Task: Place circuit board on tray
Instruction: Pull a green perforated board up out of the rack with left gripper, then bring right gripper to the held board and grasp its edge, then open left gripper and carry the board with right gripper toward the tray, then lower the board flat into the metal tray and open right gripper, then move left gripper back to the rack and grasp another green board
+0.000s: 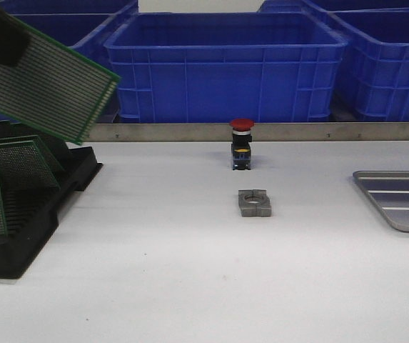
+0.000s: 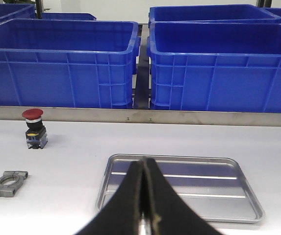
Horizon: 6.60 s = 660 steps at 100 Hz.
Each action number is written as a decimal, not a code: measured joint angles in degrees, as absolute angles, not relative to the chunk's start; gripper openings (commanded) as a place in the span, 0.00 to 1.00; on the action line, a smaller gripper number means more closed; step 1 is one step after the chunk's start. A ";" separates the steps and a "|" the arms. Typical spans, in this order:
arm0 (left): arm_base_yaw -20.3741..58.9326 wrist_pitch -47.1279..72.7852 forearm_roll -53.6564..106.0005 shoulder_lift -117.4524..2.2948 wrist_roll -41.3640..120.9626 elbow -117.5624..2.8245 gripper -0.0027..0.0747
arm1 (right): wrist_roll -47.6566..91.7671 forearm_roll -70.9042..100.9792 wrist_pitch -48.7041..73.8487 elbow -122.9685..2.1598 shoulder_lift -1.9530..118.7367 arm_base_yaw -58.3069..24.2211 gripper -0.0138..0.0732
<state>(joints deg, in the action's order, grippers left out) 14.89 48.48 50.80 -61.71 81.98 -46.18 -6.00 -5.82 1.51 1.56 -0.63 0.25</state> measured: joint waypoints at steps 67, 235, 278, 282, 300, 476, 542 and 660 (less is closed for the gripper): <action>26.21 47.34 58.12 -74.38 81.98 -46.18 0.01 | -6.00 -4.19 14.35 -5.96 3.14 0.06 0.09; 26.21 47.20 58.23 -74.38 81.98 -46.18 0.01 | 7.94 -0.41 4.92 -38.08 71.80 -47.36 0.72; 26.21 47.20 58.23 -74.38 81.98 -46.18 0.01 | 9.29 -2.35 7.92 -40.67 74.21 -50.99 0.72; 26.21 47.20 58.23 -74.38 81.98 -46.18 0.01 | 9.29 -2.35 7.80 -40.83 74.71 -51.46 0.72; 26.21 47.20 58.23 -74.38 81.98 -46.18 0.01 | 9.63 -2.49 6.66 -42.38 77.20 -51.97 0.70; 19.27 36.55 54.20 -66.77 82.22 -49.10 0.71 | 7.12 13.98 14.76 -43.75 84.21 -2.64 0.09; 18.97 36.41 53.90 -66.37 82.17 -49.10 0.71 | 7.01 14.18 9.59 -43.87 89.10 2.08 0.78; 12.98 33.86 19.24 -79.28 80.78 -48.34 0.56 | 6.99 13.72 11.77 -43.87 73.79 2.32 0.78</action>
